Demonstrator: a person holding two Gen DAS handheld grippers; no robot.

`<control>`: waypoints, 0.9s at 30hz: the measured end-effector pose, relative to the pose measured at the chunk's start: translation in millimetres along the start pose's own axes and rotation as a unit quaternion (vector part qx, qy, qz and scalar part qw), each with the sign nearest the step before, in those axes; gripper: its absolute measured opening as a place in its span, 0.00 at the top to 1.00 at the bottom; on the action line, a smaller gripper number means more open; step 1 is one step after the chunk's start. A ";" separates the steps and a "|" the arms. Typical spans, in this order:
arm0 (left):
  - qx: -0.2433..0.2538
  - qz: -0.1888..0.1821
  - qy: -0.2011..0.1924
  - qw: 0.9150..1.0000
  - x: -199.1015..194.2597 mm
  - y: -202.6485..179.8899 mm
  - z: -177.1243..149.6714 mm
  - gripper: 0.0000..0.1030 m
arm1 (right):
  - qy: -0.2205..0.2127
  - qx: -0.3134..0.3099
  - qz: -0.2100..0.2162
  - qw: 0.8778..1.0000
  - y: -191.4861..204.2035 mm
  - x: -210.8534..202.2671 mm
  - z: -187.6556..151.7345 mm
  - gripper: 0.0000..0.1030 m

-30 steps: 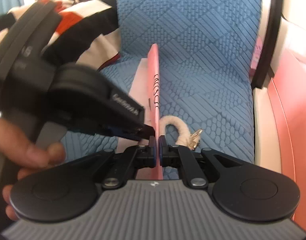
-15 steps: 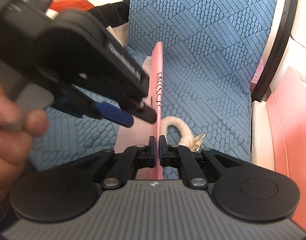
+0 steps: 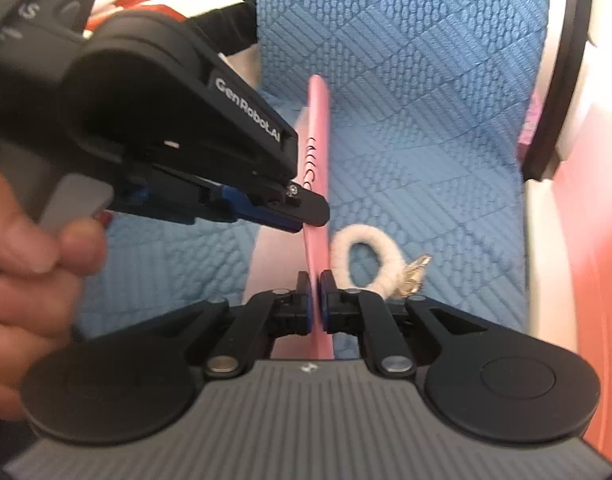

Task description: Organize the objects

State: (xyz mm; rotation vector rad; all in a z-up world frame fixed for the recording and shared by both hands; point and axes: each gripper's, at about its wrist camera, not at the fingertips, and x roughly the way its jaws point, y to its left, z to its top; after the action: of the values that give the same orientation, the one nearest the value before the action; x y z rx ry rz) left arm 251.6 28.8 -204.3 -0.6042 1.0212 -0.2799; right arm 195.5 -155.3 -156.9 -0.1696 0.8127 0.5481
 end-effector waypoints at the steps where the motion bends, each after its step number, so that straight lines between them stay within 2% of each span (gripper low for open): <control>1: -0.003 0.003 -0.004 1.000 0.0 1.1 -0.1 0.89 | -0.001 0.003 0.008 1.000 -0.1 -1.5 0.8 0.90; 7: -0.024 0.028 -0.009 0.999 3.3 9.1 3.7 0.91 | -0.003 0.014 0.060 0.998 0.7 -11.8 2.3 0.87; 14: -0.023 0.053 0.001 0.998 6.4 11.2 6.2 0.92 | 0.007 0.028 0.108 0.994 -0.5 -20.8 4.2 0.88; 19: -0.021 0.068 0.008 0.997 9.5 13.4 9.3 0.92 | 0.006 0.028 0.116 0.993 -0.4 -20.8 5.6 0.88; 23: -0.020 0.078 0.014 0.997 13.8 15.9 10.8 0.91 | 0.026 0.044 0.115 0.992 -5.3 -7.9 3.8 0.88; 27: -0.018 0.091 0.016 0.996 17.9 17.0 11.1 0.89 | 0.047 0.057 0.131 0.989 -6.4 7.0 -0.4 0.89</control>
State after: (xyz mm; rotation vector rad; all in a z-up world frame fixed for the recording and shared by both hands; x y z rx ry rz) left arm 269.3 37.5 -222.8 -0.5360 1.1061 -0.1113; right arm 202.5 -158.1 -162.7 0.0176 0.9622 0.7441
